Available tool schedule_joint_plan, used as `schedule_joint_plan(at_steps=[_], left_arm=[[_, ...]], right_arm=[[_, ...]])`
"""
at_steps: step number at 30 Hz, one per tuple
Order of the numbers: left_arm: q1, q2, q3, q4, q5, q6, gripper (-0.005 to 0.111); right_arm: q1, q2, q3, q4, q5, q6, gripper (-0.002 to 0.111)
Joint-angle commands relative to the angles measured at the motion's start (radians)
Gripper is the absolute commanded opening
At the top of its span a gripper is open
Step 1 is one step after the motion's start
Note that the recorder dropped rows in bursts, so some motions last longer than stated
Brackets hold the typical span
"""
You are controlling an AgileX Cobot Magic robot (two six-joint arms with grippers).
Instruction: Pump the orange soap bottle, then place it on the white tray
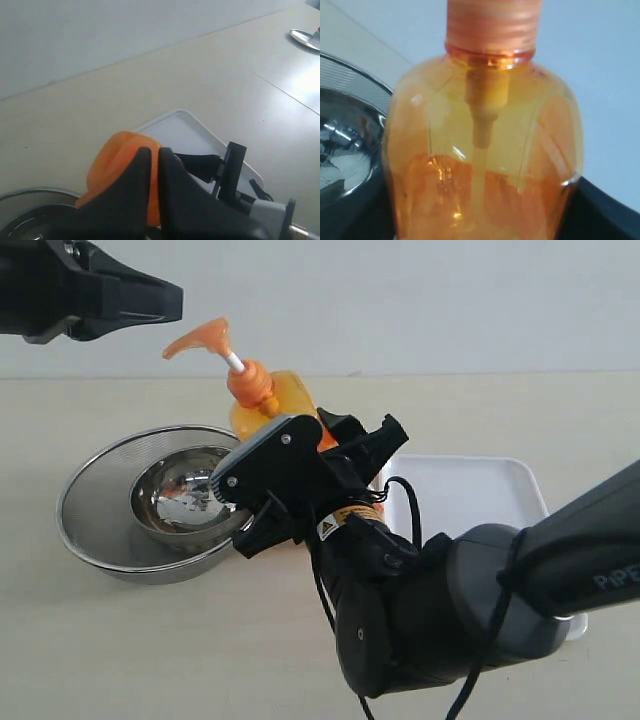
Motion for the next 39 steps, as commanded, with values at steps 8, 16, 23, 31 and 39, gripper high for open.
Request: schedule_joint_plan(at_steps=[8,16,23,31,39], left_arm=[[-0.005,0.005,-0.004,-0.045,0.008,0.044,0.005],[-0.059,0.018,-0.004,-0.052,0.005,0.044,0.005],[-0.066,0.057,-0.004,-0.035,-0.043,0.048,0.005],[-0.066,0.038,-0.004,-0.033,-0.061,0.048,0.005],[-0.066,0.064,-0.004,-0.03,-0.087,0.048,0.005]], right_arm=[[0.0,-0.002,-0.002,0.017,0.009,-0.041,0.011],[0.0,-0.002,-0.002,0.017,0.009,-0.034,0.011],[0.0,-0.002,-0.002,0.017,0.009,-0.03,0.011],[0.0,-0.002,-0.002,0.017,0.011,-0.03,0.011],[0.0,-0.002,-0.002,0.017,0.014,-0.022,0.011]])
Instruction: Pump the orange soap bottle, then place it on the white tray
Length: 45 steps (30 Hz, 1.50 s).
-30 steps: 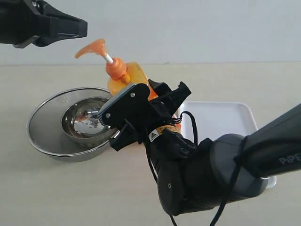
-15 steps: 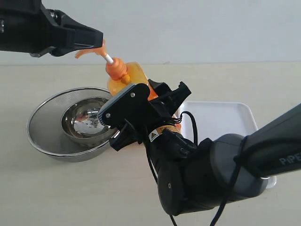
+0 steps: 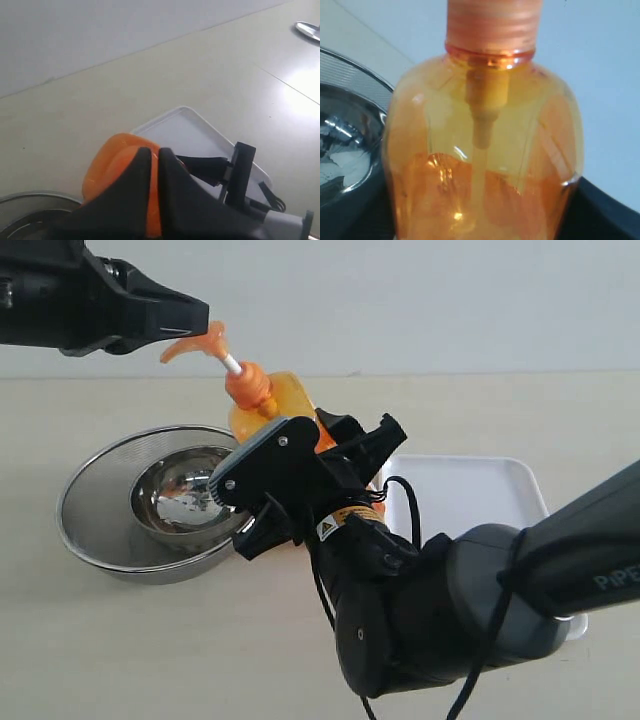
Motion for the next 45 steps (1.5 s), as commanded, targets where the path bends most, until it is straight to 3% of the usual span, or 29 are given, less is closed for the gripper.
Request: schedule_joint_plan(at_steps=[1,45], left_arm=[[-0.006,0.019,-0.004,0.002,-0.014,0.009,0.005],[-0.007,0.106,-0.004,-0.006,-0.048,0.045,0.005]], right_arm=[[0.0,-0.002,-0.002,0.017,0.01,0.002,0.011],[0.0,-0.002,-0.002,-0.009,0.022,0.019,0.011]])
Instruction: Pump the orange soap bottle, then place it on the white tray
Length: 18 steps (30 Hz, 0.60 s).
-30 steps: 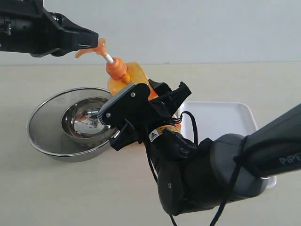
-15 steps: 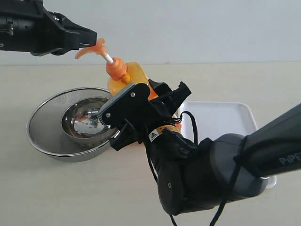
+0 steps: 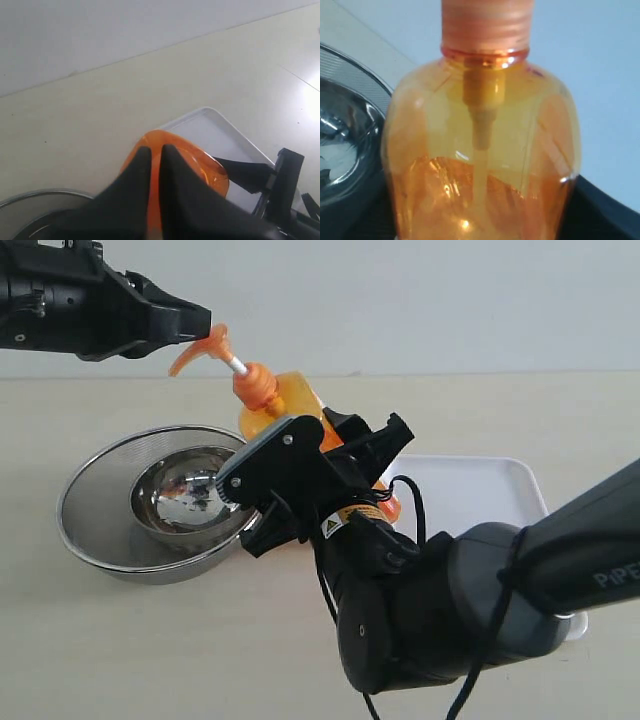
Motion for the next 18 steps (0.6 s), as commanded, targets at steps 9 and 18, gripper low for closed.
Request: schedule_joint_plan(at_steps=[9,18], left_arm=[[-0.007,0.023,0.011,0.027,0.025,0.01,0.005],[-0.007,0.096,0.011,0.027,0.04,0.01,0.005]], right_arm=[[0.0,-0.002,-0.002,-0.035,0.024,0.042,0.011],[0.0,-0.002,-0.002,-0.041,0.024,0.044,0.011]])
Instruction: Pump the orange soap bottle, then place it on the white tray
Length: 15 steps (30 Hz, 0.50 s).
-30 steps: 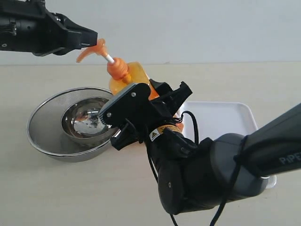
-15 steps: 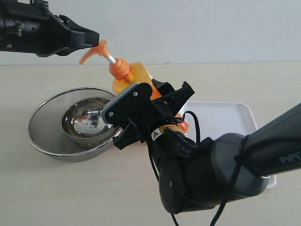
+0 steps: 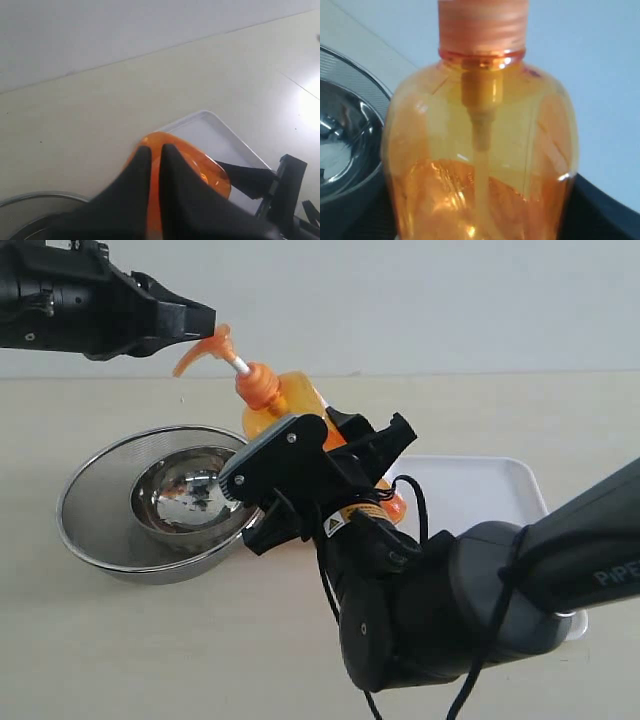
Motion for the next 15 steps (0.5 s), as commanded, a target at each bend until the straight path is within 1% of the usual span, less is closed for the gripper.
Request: schedule_joint_plan(at_steps=[1,5,15], left_arm=[[-0.011,0.052,0.022,0.058,0.039,0.006,0.005],[-0.023,0.052,0.022,0.059,0.041,0.006,0.005],[-0.023,0.052,0.022,0.063,0.04,0.006,0.005]], right_arm=[[0.003,-0.002,-0.002,-0.045,0.025,0.036,0.011],[0.003,-0.002,-0.01,-0.054,0.048,0.043,0.011],[0.007,-0.002,-0.01,-0.064,0.042,0.043,0.011]])
